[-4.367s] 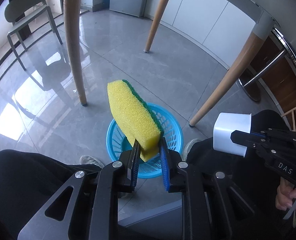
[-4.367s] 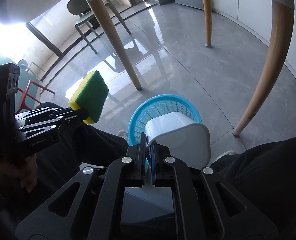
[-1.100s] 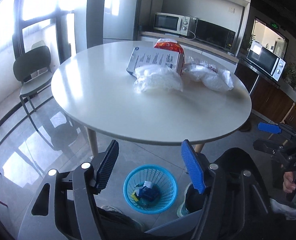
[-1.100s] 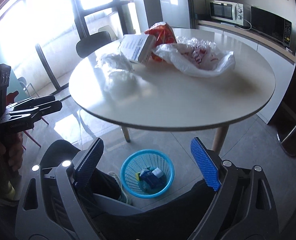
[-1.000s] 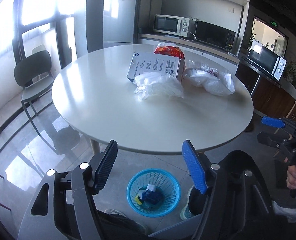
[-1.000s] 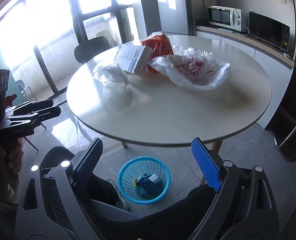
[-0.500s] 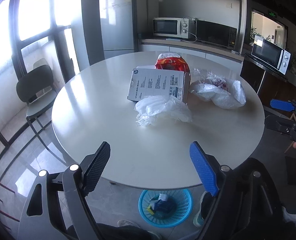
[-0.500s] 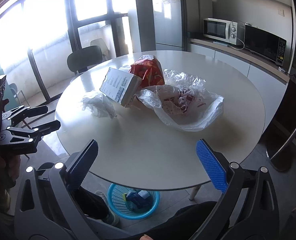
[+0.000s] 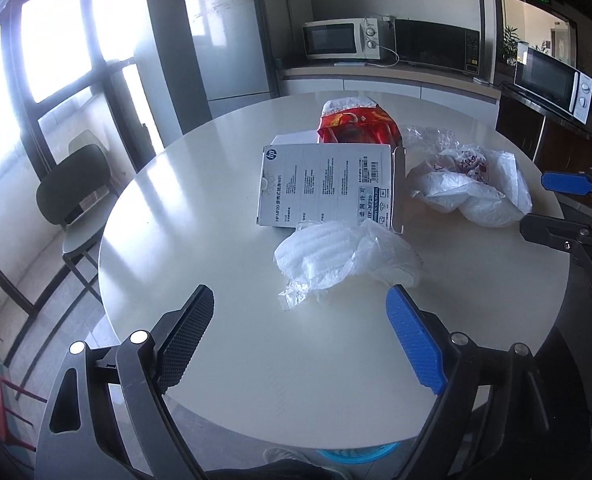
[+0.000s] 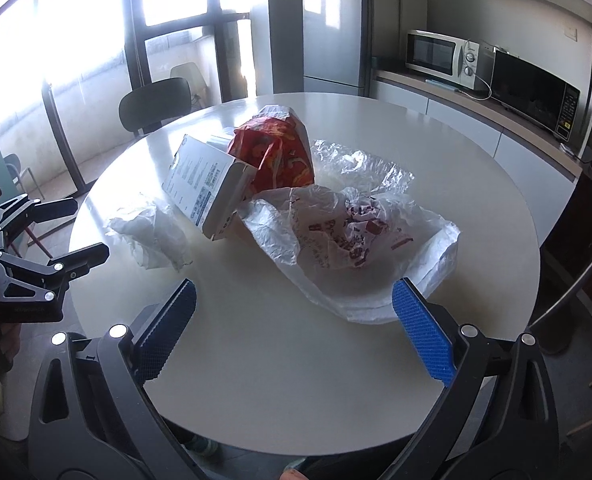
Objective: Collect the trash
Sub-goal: 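Move both open grippers toward the remaining plastic bags on the table, then grasp the white plastic bag with the left gripper while the right gripper grasps the printed bag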
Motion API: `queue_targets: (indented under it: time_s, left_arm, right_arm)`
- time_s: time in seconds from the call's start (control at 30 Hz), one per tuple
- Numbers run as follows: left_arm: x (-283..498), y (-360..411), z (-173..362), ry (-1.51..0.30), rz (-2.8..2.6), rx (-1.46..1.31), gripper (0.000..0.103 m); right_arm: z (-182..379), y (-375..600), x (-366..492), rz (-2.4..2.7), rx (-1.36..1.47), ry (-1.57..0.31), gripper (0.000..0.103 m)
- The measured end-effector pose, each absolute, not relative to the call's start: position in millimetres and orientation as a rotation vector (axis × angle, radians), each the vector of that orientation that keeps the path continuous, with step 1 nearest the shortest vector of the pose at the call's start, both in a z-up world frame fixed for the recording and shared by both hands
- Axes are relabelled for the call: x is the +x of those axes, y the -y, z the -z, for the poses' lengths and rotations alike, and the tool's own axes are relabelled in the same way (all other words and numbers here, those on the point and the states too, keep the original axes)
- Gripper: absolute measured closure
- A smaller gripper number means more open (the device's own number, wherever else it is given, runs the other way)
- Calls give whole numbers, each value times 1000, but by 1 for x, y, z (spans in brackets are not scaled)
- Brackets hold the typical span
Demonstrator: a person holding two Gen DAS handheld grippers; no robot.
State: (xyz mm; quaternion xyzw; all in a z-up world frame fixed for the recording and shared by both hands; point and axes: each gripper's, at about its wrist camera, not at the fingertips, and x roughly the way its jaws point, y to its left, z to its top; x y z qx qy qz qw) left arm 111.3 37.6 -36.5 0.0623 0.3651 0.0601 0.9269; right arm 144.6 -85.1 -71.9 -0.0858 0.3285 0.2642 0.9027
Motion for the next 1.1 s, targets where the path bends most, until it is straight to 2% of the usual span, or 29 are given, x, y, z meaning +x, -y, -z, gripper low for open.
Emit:
queue_targets:
  time_s: [0.23,0.37,0.4,0.43,0.5,0.53,0.57,0.6,0.67,0.8,1.1]
  left_arm:
    - [131,-25,47,-795,-128,253,17]
    - [135,-18,51,-800,-88,268,25]
    - [136,-17,51,-799,-78,268,28]
    - [138,-15,51,-797,-65,267,35]
    - [138,-13,52,-790,-48,261,44]
    - [139,-12,51,-785,-49,255,55]
    - [141,-12,51,-782,-54,244,63]
    - [140,-13,50,-778,-62,229,71]
    - [139,-16,48,-775,-42,174,76]
    - [131,-24,43,-746,-30,69,81]
    - [106,-43,31,-694,-29,-96,83]
  right_arm:
    - [85,76,174,-550,-188,-733,12]
    - [91,75,185,-541,-193,-763,36]
    - [92,75,187,-545,-192,-768,40]
    - [93,75,189,-550,-192,-771,42]
    - [95,76,190,-556,-196,-776,59]
    - [96,76,190,-558,-196,-780,66]
    - [97,76,190,-559,-191,-784,78]
    - [98,77,190,-558,-185,-785,86]
    - [97,79,186,-561,-171,-772,95]
    - [89,86,176,-557,-133,-727,101]
    - [76,101,145,-565,-60,-675,102]
